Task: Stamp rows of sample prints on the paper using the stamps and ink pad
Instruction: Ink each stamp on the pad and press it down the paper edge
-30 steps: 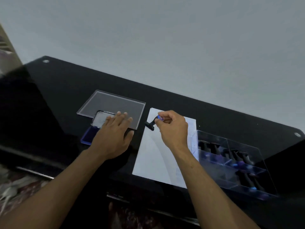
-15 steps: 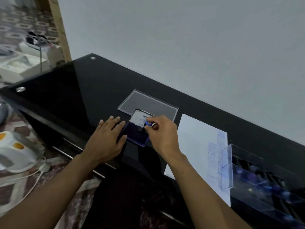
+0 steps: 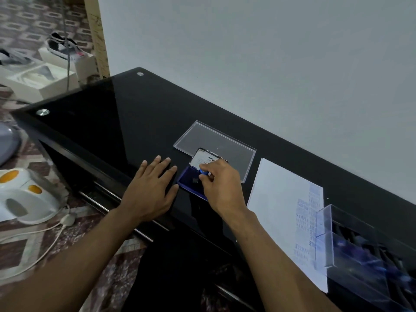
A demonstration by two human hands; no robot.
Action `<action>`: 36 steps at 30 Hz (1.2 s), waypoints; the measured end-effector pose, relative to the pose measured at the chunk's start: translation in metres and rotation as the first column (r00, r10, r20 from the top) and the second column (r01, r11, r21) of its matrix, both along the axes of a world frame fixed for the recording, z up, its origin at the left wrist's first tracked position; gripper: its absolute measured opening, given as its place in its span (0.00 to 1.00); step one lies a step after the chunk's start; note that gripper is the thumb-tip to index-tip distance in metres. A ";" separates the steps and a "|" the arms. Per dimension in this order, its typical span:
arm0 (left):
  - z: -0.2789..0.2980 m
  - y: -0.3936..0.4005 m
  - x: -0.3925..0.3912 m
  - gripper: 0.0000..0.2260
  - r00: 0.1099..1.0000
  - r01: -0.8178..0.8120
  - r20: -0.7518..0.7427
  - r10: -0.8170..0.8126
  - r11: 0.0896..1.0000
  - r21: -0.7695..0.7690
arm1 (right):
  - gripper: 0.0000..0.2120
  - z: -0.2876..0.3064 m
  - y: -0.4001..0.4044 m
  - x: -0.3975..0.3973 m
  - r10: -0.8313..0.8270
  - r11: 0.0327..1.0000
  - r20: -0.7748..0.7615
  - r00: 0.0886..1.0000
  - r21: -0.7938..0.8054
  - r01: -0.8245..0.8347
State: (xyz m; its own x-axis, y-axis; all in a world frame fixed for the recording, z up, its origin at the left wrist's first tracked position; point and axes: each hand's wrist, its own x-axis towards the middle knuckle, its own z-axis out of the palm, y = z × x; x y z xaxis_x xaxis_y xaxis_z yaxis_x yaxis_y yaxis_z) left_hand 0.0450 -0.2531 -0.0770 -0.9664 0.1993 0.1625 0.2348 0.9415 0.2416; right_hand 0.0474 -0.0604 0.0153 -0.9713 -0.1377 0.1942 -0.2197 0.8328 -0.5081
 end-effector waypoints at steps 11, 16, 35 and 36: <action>-0.002 0.001 0.000 0.30 1.000 -0.005 -0.026 0.005 1.000 -0.006 | 0.06 0.000 0.000 -0.008 0.007 0.998 0.001 1.000 0.055 -0.007; -0.003 0.001 0.001 0.29 0.999 -0.010 -0.041 0.010 1.000 -0.005 | 0.06 -0.001 -0.002 -0.007 0.005 0.999 0.001 1.000 0.054 -0.005; -0.003 0.001 0.001 0.29 0.999 -0.015 -0.043 0.014 1.000 -0.016 | 0.09 0.008 0.001 -0.011 0.017 0.995 0.028 0.999 0.099 -0.019; -0.003 0.001 0.001 0.28 0.999 -0.015 -0.041 0.015 1.000 -0.017 | 0.09 0.007 0.001 -0.011 0.017 0.995 0.032 0.999 0.099 -0.020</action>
State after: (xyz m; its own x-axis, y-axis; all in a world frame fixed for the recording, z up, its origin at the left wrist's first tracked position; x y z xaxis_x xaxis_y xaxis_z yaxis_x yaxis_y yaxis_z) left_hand 0.0457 -0.2523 -0.0797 -0.9619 0.1880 0.1986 0.2301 0.9489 0.2162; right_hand 0.0366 -0.0595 0.0227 -0.9737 -0.1730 0.1481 -0.2209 0.8754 -0.4299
